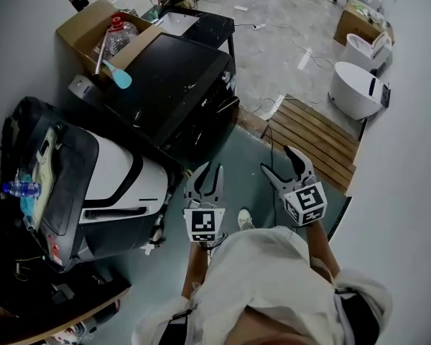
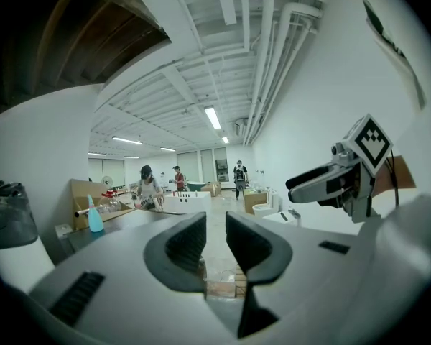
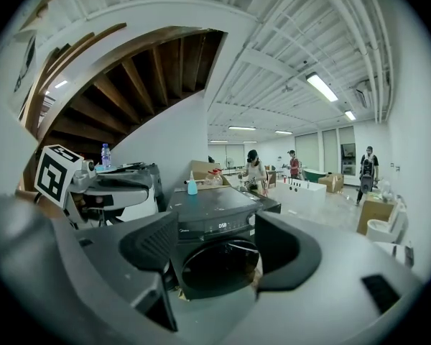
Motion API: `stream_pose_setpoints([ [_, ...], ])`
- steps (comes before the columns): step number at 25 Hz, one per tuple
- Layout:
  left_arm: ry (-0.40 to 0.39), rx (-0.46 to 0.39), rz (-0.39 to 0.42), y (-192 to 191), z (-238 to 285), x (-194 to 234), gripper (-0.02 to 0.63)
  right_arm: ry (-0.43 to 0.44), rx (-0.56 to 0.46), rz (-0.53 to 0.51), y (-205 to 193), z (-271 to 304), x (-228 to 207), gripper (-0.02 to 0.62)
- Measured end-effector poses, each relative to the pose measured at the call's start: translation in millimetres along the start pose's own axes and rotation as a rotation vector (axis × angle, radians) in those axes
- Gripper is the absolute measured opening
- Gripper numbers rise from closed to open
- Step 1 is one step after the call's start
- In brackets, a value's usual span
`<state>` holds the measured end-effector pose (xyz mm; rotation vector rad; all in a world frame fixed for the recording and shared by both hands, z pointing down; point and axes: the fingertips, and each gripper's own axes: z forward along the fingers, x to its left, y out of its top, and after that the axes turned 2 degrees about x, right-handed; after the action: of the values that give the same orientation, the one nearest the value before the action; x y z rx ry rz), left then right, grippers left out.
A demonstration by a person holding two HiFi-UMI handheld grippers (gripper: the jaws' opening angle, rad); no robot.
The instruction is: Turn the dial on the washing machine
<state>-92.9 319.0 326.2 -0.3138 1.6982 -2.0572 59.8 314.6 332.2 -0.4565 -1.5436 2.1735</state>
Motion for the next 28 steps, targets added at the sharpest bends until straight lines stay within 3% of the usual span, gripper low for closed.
stream_pose_setpoints([
  [15, -0.033, 0.007, -0.011, -2.8, 23.3, 21.2, 0.080, -0.038, 0.036, 0.006, 3.8, 24.2, -7.2, 0.330],
  [28, 0.000, 0.022, 0.004, 5.3, 62.7, 30.0, 0.080, -0.009, 0.027, 0.018, 10.6, 54.7, -41.3, 0.327],
])
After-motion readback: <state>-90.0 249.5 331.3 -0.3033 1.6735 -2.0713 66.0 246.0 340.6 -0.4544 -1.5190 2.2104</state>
